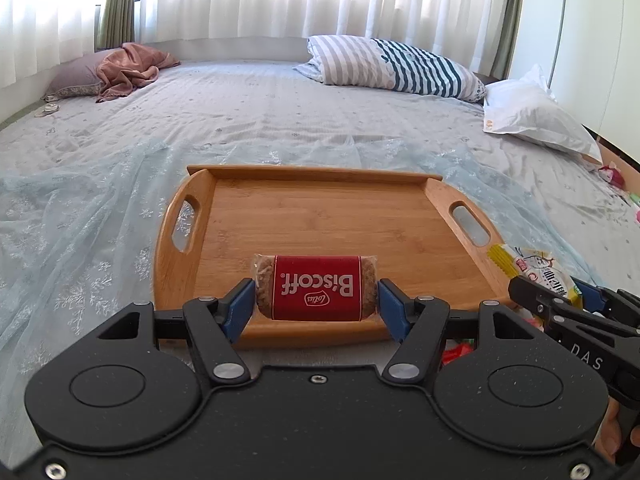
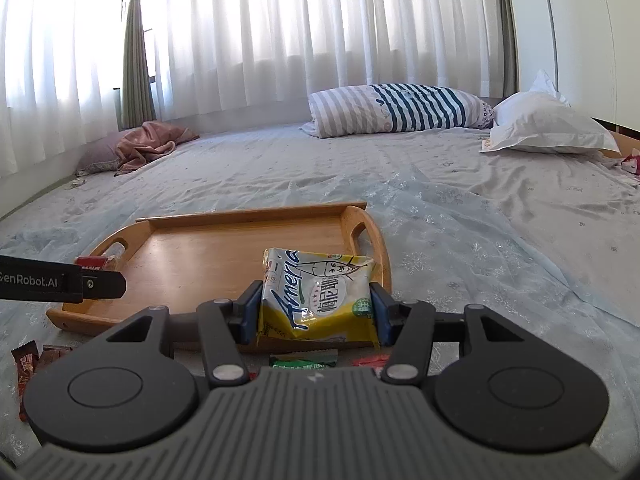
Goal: Organize snacks
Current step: 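Carry the Biscoff pack and yellow bag over the wooden tray with both tools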
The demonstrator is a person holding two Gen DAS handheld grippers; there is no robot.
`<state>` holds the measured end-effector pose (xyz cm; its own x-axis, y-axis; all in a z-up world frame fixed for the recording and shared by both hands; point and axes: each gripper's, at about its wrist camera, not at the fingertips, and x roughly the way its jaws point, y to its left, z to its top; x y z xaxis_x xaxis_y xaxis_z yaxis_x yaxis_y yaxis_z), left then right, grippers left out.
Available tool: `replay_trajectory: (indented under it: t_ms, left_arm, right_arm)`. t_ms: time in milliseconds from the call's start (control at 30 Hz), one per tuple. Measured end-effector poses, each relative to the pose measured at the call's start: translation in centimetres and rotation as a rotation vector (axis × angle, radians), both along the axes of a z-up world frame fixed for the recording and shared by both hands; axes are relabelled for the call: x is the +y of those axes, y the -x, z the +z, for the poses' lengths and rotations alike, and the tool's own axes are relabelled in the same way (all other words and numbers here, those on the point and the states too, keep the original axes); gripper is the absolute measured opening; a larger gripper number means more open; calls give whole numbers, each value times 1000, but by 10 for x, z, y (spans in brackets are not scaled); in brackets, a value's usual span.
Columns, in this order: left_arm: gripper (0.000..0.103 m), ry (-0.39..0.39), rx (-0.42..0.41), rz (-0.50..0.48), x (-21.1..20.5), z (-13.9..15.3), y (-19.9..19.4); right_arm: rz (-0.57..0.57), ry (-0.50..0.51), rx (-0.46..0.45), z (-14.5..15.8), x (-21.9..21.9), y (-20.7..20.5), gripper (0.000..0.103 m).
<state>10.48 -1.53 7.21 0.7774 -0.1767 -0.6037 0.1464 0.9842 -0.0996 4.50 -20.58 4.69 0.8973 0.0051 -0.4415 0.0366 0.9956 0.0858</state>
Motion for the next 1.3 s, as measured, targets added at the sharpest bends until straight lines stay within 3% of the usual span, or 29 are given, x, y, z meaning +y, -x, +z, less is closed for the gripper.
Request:
replay_trajectory:
  t_ms: [567,1300]
  left_arm:
    - [64,9,123,-8,-27,-34,-75]
    - [64,-44,120,21,-42,-58,-101]
  right_arm:
    - [76,38,86,-23,4,-61,58]
    - [66,34,152,-43,2,-95,59]
